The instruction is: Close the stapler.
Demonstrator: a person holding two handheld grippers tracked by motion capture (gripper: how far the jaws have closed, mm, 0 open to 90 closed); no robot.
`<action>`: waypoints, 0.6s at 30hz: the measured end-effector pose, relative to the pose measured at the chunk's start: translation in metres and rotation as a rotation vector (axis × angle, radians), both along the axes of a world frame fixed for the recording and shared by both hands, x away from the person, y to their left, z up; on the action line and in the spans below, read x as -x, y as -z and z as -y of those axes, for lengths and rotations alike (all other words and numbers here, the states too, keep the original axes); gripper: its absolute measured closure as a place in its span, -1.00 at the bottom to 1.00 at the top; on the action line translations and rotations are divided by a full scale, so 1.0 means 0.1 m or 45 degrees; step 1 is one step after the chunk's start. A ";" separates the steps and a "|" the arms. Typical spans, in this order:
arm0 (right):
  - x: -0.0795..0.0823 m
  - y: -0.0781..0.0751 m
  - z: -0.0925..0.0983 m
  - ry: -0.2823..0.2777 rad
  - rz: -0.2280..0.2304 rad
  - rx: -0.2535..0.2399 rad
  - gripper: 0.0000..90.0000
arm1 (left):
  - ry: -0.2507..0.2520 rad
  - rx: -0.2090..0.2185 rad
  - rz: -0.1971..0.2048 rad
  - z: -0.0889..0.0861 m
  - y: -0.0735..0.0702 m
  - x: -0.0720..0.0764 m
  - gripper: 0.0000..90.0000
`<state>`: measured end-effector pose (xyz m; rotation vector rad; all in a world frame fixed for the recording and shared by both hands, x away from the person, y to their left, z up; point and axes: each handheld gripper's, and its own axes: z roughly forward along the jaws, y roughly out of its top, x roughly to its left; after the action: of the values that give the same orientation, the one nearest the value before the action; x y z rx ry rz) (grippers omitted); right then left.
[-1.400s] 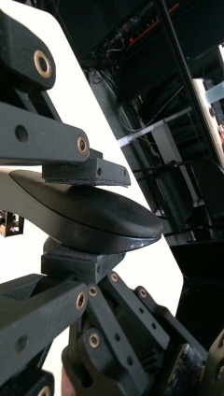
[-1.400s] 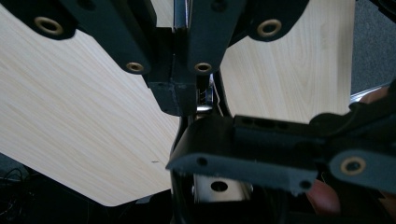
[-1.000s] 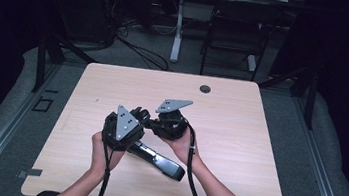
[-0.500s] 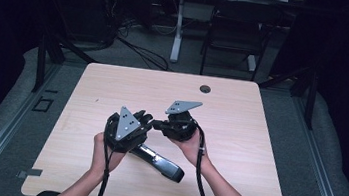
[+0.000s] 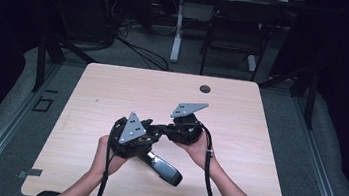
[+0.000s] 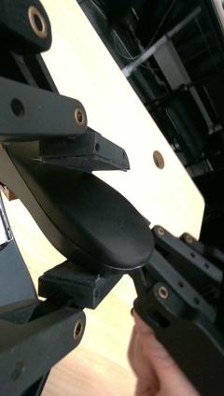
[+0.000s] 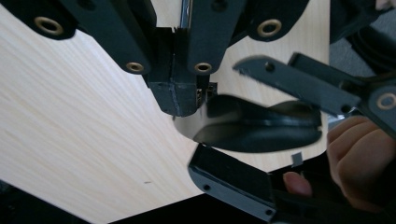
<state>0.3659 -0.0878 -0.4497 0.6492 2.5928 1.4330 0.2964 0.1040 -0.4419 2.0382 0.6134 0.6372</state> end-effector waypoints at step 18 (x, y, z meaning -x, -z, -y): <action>0.36 0.80 0.17 -0.024 -0.291 0.132 1.00 | -0.107 -0.031 0.034 0.20 0.03 0.01 0.13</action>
<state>0.3296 -0.1052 -0.5294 0.8200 2.8295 1.2868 0.2950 0.0841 -0.4446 2.0316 0.6819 0.7233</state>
